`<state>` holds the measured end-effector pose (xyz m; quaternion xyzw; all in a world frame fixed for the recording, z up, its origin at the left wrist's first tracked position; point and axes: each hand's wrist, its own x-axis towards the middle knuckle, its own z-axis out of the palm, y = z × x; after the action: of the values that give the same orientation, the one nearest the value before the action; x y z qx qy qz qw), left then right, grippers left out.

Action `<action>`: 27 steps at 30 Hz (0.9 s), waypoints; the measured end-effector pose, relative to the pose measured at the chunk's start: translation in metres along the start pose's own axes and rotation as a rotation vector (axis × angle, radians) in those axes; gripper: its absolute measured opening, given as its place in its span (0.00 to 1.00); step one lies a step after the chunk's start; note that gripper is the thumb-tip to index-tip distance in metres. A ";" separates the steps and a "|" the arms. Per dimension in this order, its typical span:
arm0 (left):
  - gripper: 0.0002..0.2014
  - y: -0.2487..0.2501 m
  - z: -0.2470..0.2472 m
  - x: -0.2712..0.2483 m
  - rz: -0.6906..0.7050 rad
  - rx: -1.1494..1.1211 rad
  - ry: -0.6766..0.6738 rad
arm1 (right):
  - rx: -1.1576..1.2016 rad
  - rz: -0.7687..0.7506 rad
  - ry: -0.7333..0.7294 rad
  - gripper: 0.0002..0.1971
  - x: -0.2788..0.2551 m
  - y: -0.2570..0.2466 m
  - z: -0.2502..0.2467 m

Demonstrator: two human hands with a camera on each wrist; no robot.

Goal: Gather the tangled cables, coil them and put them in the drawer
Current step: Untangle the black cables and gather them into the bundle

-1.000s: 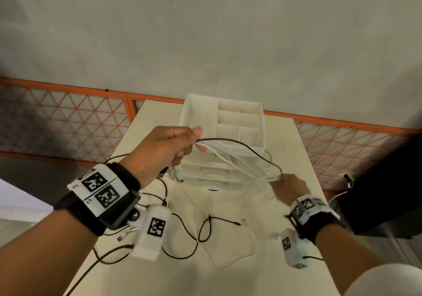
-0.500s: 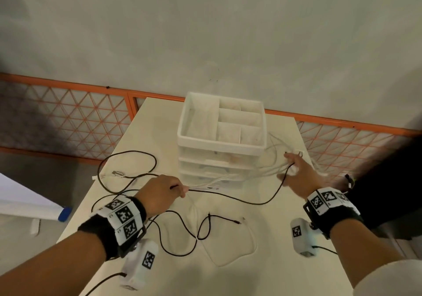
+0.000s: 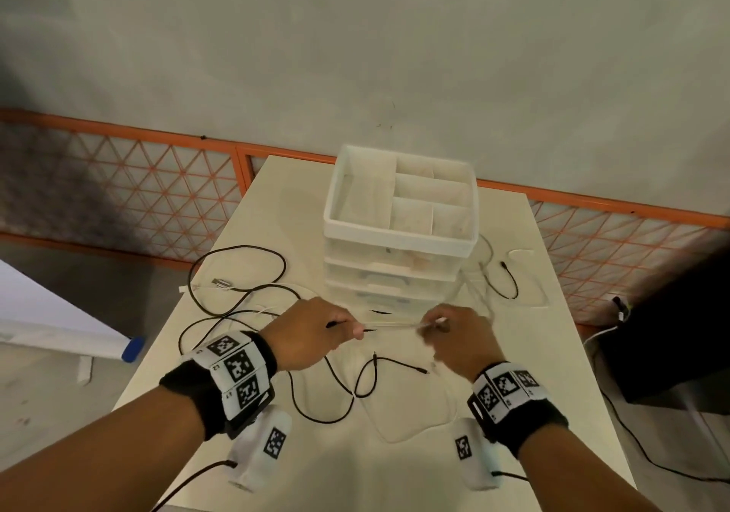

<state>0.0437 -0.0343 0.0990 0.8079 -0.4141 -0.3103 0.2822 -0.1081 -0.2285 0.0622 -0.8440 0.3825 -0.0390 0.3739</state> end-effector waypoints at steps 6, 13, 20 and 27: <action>0.16 -0.031 0.016 -0.010 -0.191 0.035 0.069 | -0.004 -0.124 -0.009 0.25 -0.011 0.010 0.027; 0.10 -0.077 0.023 -0.016 -0.411 0.124 0.158 | -0.271 -0.353 -0.472 0.10 -0.029 -0.008 0.092; 0.27 -0.113 0.040 -0.022 -0.676 0.262 0.012 | -0.635 -0.302 -0.487 0.14 -0.031 0.001 0.126; 0.14 -0.114 0.056 -0.022 -0.516 0.229 -0.023 | -0.729 -0.163 -0.377 0.09 -0.031 0.030 0.094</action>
<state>0.0483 0.0299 -0.0122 0.9097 -0.2301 -0.3322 0.0959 -0.1152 -0.1640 -0.0181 -0.9410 0.2282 0.2246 0.1100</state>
